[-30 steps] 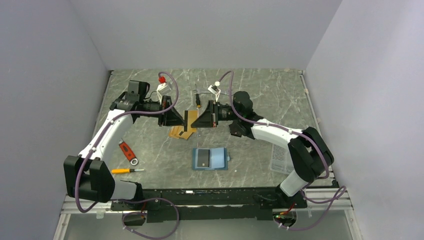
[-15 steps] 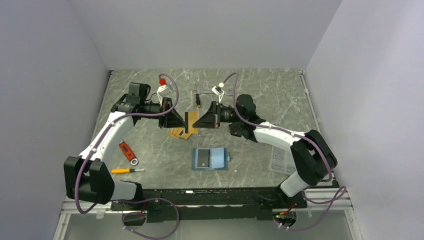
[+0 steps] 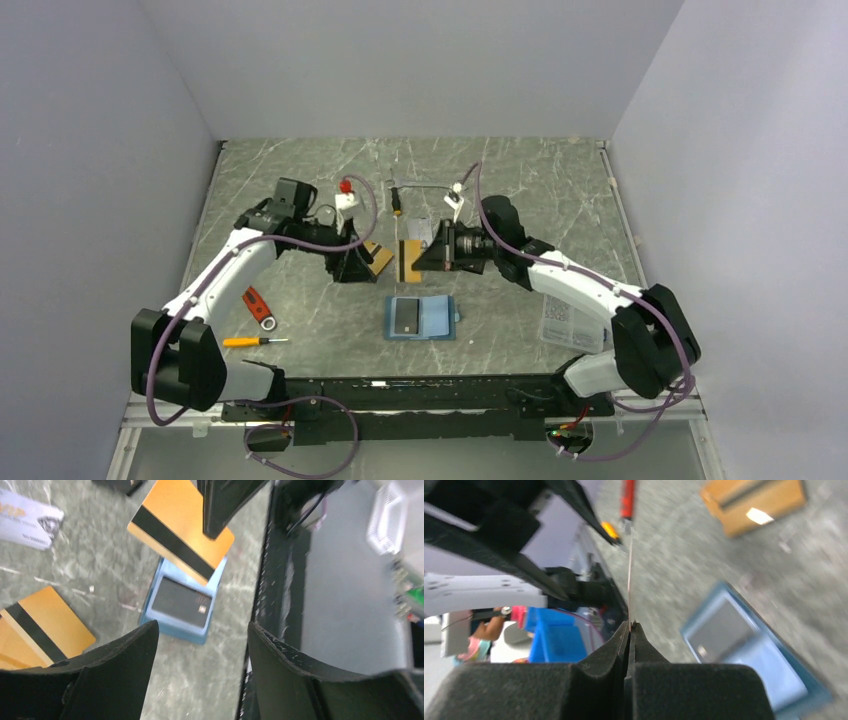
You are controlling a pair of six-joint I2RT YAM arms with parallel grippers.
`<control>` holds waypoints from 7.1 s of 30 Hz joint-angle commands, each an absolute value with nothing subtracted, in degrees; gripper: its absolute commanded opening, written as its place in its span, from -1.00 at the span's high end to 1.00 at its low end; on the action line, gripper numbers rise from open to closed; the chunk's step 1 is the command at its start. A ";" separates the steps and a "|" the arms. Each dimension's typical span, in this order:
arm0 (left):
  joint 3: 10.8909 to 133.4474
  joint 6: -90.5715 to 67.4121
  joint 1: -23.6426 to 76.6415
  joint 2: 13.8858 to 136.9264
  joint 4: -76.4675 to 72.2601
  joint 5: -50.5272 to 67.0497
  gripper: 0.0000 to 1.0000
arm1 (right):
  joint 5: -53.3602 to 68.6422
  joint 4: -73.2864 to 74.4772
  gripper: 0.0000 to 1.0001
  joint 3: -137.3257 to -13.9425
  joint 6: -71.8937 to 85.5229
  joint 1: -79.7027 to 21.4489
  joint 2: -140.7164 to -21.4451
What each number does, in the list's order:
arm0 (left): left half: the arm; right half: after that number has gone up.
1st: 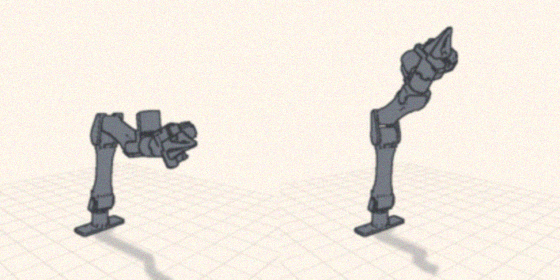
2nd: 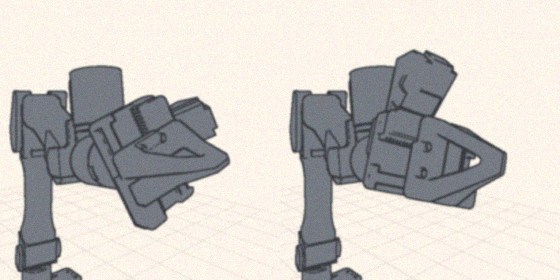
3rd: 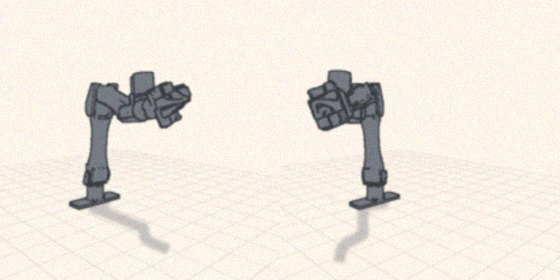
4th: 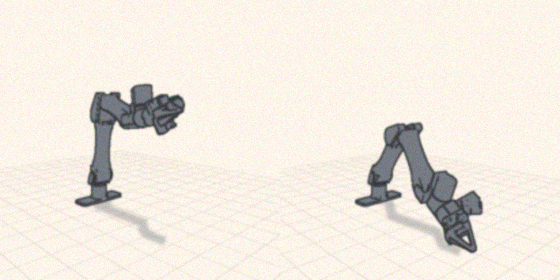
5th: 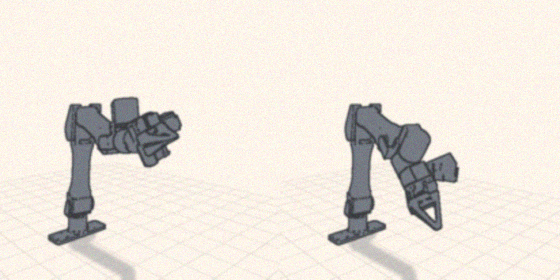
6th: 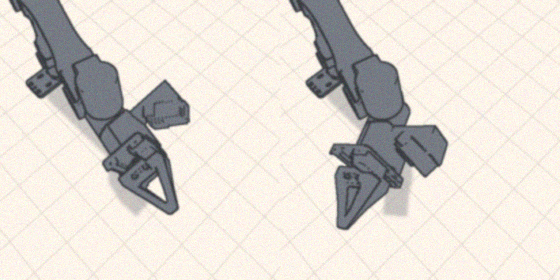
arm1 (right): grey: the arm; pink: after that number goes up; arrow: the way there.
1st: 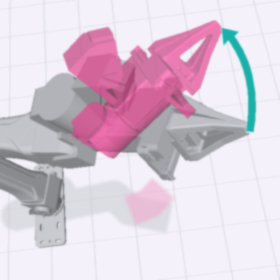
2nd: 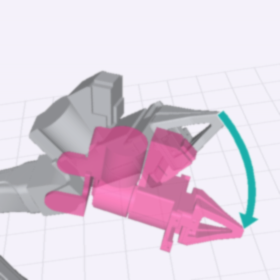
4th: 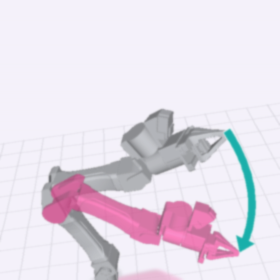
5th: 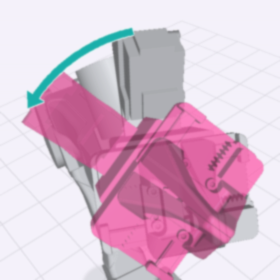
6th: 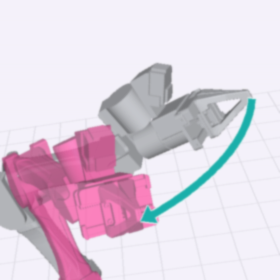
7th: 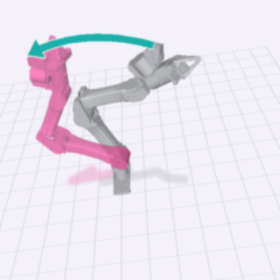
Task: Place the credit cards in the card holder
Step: Adjust the credit card, then turn over the card slot in the card holder.
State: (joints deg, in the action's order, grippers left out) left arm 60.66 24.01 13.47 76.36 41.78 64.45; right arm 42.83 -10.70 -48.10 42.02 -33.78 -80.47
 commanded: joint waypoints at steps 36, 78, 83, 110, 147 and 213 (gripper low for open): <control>51.67 40.02 42.00 89.56 30.12 21.93 -0.28 | 17.49 16.04 1.00 -32.86 37.90 -34.64 -68.18; 52.41 42.32 43.95 87.31 31.08 20.32 -0.06 | 22.48 4.46 1.00 -24.09 43.09 -35.95 -75.88; 59.33 40.89 44.39 89.17 32.95 25.82 -0.10 | 24.26 1.53 1.00 -25.08 43.00 -35.93 -78.86; 55.62 41.93 60.79 93.72 24.94 18.44 -0.23 | 30.76 -7.20 1.00 -23.64 44.11 -30.98 -85.69; 53.81 42.06 61.70 91.95 27.14 13.49 0.53 | 34.84 0.32 1.00 -21.22 38.90 -25.33 -76.07; 53.66 47.33 47.13 90.33 29.55 16.51 0.17 | 28.83 5.25 1.00 -21.22 37.68 -26.51 -70.34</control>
